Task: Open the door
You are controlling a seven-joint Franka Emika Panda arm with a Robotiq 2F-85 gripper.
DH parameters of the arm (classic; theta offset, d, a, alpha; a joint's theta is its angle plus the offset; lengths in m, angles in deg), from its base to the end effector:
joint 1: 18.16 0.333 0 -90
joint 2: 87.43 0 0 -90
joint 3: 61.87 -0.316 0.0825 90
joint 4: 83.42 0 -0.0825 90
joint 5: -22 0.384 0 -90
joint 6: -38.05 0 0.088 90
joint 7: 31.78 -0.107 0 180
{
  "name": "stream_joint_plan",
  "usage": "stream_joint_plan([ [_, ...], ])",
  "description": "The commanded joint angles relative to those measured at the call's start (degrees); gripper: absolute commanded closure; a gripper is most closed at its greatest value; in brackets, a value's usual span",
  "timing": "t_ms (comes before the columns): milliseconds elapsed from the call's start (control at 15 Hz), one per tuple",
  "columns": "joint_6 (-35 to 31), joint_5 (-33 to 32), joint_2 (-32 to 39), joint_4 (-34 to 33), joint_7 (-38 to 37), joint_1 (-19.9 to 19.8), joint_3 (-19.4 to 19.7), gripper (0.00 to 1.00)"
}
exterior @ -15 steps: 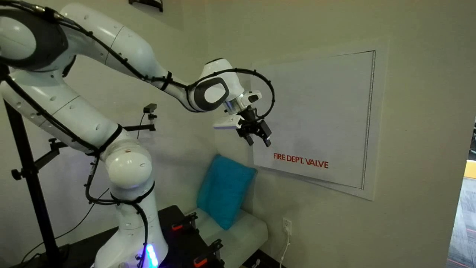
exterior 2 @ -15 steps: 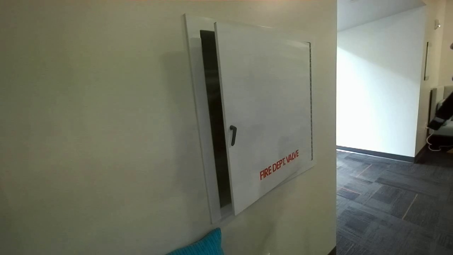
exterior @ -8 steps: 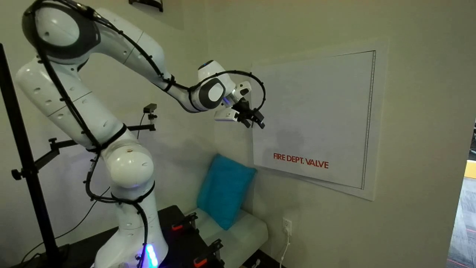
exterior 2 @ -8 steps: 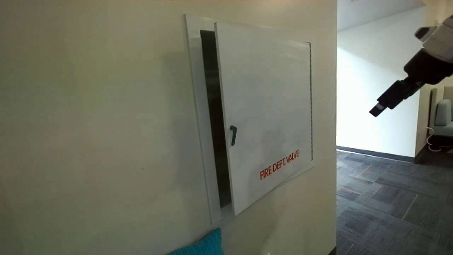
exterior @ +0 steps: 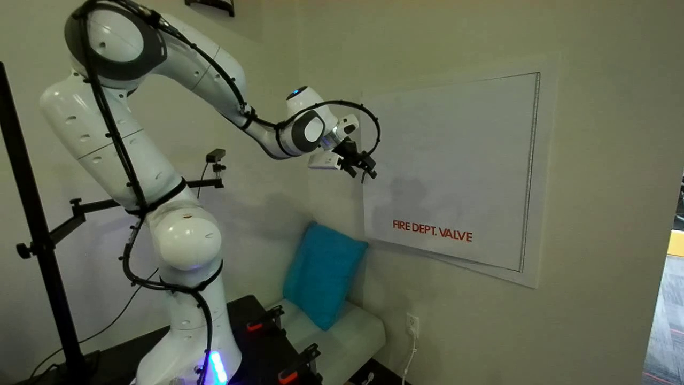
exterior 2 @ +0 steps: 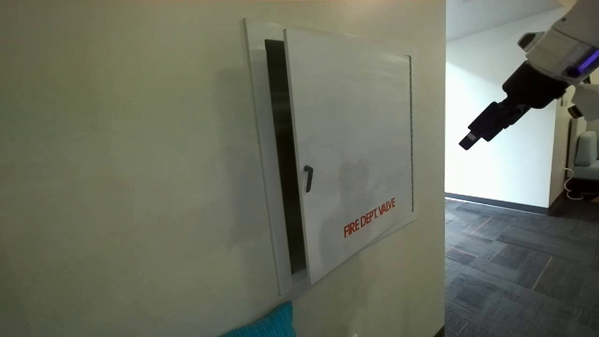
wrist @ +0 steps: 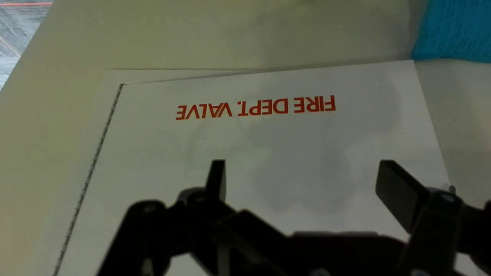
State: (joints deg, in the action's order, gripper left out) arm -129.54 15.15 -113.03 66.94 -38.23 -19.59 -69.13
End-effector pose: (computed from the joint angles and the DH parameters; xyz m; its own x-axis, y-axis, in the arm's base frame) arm 0.4347 0.0547 0.4815 0.7279 0.1067 0.6773 0.0748 -0.9943 0.0762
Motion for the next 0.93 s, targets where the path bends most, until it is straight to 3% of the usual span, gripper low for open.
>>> stream_joint_plan([
  [0, 0.1, 0.5, 0.0, 0.0, 0.5, -0.1, -0.1, 0.00],
  [333, -7.2, 0.4, 7.1, -4.8, -3.9, 0.7, -5.2, 0.00],
  [600, -12.1, -0.7, 15.4, -11.1, -9.1, -1.2, -12.4, 0.00],
  [867, -14.9, -8.2, 22.3, -19.2, -18.2, -11.9, -22.1, 0.00],
])
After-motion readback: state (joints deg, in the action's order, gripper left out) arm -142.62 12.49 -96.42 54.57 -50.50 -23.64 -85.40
